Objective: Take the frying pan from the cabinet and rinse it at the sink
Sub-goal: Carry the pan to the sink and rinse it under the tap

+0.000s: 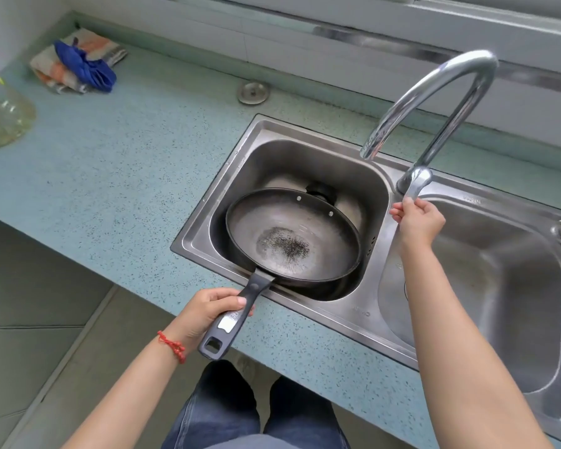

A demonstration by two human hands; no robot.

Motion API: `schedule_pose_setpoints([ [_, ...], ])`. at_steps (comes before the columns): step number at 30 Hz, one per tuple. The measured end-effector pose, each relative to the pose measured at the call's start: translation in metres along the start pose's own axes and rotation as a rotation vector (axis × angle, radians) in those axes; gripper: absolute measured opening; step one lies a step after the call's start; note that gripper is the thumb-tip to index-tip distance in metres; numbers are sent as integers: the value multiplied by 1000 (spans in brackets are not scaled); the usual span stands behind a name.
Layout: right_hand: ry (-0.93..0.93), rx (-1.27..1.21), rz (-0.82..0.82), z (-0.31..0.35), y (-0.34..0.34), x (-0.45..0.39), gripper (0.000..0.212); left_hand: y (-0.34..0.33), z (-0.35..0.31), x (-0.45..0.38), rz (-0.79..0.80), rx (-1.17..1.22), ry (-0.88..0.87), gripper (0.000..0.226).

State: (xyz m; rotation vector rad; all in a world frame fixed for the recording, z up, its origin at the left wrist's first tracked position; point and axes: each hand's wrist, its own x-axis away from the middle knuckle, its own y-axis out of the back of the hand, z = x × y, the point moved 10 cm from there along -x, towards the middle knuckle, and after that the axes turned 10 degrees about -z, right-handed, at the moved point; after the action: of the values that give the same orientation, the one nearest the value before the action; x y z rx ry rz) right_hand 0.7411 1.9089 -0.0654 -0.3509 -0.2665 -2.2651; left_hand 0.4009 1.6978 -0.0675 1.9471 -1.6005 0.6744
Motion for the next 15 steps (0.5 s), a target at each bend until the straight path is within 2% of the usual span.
schedule_pose_setpoints([
  [8,48,-2,-41,8,27,-18,7,2,2,-1,8,6,15,50],
  [11,71,-3,-57,14,34,-22,22,1,0,1,3,6,16,53],
  [15,66,-22,-77,18,35,-22,25,0,-2,3,4,7,11,59],
])
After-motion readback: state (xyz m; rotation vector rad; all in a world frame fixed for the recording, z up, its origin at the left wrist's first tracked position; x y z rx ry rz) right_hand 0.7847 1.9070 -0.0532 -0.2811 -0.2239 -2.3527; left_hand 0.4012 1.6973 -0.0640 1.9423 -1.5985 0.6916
